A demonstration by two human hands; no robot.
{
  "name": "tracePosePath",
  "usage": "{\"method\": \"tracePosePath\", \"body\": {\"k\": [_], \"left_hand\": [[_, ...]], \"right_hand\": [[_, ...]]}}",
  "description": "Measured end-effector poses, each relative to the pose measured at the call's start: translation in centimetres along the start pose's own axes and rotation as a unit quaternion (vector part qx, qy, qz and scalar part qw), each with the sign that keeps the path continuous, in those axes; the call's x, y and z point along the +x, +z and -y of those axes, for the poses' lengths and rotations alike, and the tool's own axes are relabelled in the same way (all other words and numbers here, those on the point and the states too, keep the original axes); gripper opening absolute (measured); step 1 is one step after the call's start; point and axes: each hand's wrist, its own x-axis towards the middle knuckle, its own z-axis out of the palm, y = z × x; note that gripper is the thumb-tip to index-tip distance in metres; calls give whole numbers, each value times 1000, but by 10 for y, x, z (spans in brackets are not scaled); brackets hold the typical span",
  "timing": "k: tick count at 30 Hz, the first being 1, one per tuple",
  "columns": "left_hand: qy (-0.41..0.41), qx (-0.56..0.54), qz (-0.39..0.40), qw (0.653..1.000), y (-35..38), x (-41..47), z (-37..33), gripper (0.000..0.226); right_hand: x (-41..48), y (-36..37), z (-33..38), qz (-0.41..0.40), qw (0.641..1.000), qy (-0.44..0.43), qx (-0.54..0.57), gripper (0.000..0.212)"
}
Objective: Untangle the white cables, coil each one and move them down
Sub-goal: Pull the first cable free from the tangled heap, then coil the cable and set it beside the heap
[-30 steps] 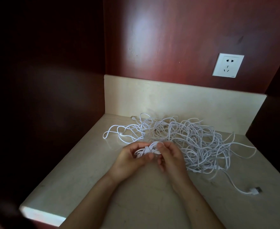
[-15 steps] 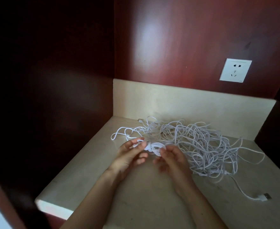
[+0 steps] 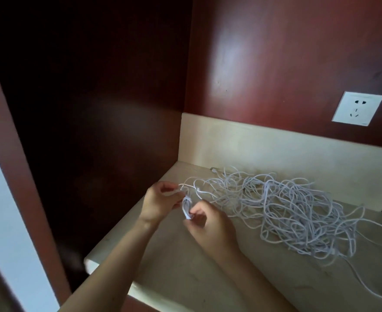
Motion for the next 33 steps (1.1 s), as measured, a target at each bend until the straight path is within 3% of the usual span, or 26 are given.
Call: {"method": "tracePosePath", "body": {"k": [4,8,13,17,19,22,23,25,28,33], "left_hand": [[22,120,10,992,-31,8,5,22],[14,231,59,971,-42,8,4,56],[43,310,59,948,-47,8,8,36],[69,394,93,912,-45,10,9,52],[109,418,86,898,-40,11,8,48],[175,449,74,873,-27,12,7,47],[190,456,80,866,-20,11,5,48],[206,473,104,850,-2,8,3,52],[222,527,161,804,28,6,5,61],[218,594,145,761,65,6,8,78]], "right_hand": [[1,24,14,19,998,-52,-22,15],[9,44,21,55,996,-67,-29,18],[14,57,20,71,994,-74,-49,31],[16,44,15,108,991,-76,5,30],[20,30,6,66,995,-79,8,32],[37,0,-17,-42,992,-96,-73,37],[44,-9,-25,-33,986,-89,-134,40],[52,-26,-36,68,962,-19,-265,50],[44,-36,-54,179,927,89,-317,52],[25,-44,-72,125,933,47,-335,54]]}}
